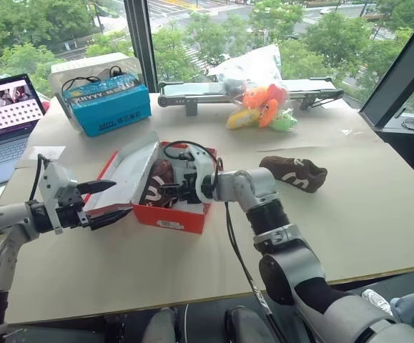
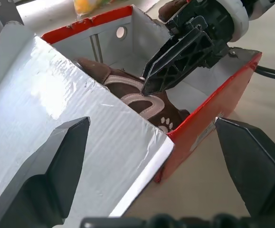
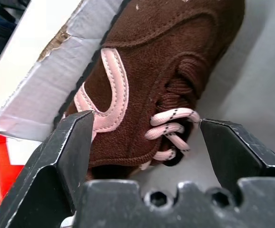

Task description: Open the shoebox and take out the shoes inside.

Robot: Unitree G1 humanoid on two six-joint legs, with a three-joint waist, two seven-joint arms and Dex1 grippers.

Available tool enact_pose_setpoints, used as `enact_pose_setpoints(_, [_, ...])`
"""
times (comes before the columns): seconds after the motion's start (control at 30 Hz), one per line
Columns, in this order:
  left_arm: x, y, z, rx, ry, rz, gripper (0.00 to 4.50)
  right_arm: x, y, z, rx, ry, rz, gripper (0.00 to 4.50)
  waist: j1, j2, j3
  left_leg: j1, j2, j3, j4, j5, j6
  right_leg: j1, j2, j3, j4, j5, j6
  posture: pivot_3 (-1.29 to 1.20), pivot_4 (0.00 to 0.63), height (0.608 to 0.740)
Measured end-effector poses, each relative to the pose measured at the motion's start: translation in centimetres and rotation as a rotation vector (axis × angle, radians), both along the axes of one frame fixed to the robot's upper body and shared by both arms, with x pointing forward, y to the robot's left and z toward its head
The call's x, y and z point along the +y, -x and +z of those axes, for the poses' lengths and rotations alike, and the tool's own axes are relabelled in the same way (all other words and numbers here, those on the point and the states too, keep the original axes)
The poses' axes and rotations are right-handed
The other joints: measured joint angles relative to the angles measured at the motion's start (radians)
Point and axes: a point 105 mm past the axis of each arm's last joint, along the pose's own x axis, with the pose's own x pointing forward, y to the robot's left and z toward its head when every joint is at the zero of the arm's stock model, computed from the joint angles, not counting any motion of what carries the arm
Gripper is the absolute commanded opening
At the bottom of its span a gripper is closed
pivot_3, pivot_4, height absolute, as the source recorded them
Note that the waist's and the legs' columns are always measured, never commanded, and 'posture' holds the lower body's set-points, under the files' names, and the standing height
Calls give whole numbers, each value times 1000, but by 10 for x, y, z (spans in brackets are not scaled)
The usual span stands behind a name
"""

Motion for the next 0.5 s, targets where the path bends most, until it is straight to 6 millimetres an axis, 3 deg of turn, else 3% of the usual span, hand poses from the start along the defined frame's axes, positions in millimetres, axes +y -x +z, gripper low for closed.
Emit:
enact_pose_setpoints(0.3, [1,1,2,-13,0,8,4500,8,-2,-12,147,-89,6,4161,-7,0,0,2,0,1,0,0,0,1,1,0,0,0,0,0,150,740])
enact_pose_setpoints(0.4, [1,1,3,-14,0,9,4500,9,-3,-13,156,-97,9,3491,-8,0,0,3,0,1,0,0,0,3,1,0,0,0,0,0,150,740])
enact_pose_setpoints(0.5, [1,1,3,-13,0,7,4500,11,-3,-13,163,-106,9,2486,-10,0,0,3,0,0,-1,0,0,3,1,0,0,0,0,0,150,740])
